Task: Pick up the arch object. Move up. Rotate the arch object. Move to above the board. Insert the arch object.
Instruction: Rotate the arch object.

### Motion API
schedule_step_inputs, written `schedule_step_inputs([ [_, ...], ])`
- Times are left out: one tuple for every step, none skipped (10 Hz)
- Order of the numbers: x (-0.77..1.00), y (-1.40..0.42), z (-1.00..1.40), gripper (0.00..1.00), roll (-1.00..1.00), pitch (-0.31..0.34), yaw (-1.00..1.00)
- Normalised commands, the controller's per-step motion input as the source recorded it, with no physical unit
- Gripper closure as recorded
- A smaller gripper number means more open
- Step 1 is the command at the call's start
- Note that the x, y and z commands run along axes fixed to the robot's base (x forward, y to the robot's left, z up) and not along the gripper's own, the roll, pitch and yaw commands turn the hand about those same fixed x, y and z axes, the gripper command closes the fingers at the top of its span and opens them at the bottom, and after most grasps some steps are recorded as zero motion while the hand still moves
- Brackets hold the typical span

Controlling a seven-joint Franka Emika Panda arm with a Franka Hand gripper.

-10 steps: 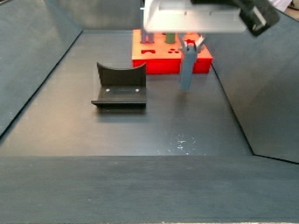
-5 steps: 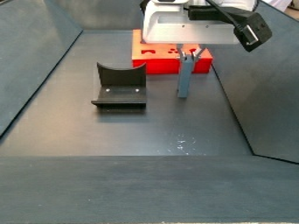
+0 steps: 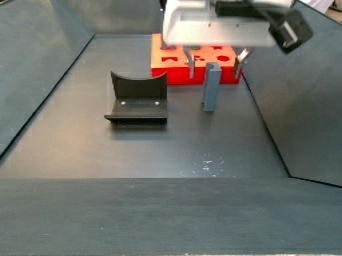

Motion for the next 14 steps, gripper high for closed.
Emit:
schedule_step_inputs([
  [-0.04,-0.01,0.87,0.00,0.07,0.018,0.02],
  [-0.03,-0.01,0.67,0.00,0.05,0.041,0.02],
  [-0.02,-0.01,0.56,0.00,0.05,0.045,0.03],
  [-0.01,-0.01,0.32,0.00,0.03,0.050,0.03],
  [0.00,0.00,0.00,0.00,0.00,0.008,-1.00],
  [0.02,0.01,-0.10,0.00,0.00,0.007,-1.00],
  [0.03,0.03,-0.08,0.00,0.00,0.005,-1.00],
  [0.03,0.02,-0.05,0.00,0.00,0.003,-1.00],
  [0.03,0.02,-0.05,0.00,0.00,0.003,-1.00],
  [0.03,0.02,-0.04,0.00,0.00,0.003,-1.00],
  [0.03,0.02,-0.04,0.00,0.00,0.003,-1.00],
  [0.03,0.02,-0.04,0.00,0.00,0.003,-1.00],
  [0.04,0.02,-0.04,0.00,0.00,0.003,-1.00],
  [0.04,0.02,-0.04,0.00,0.00,0.003,-1.00],
])
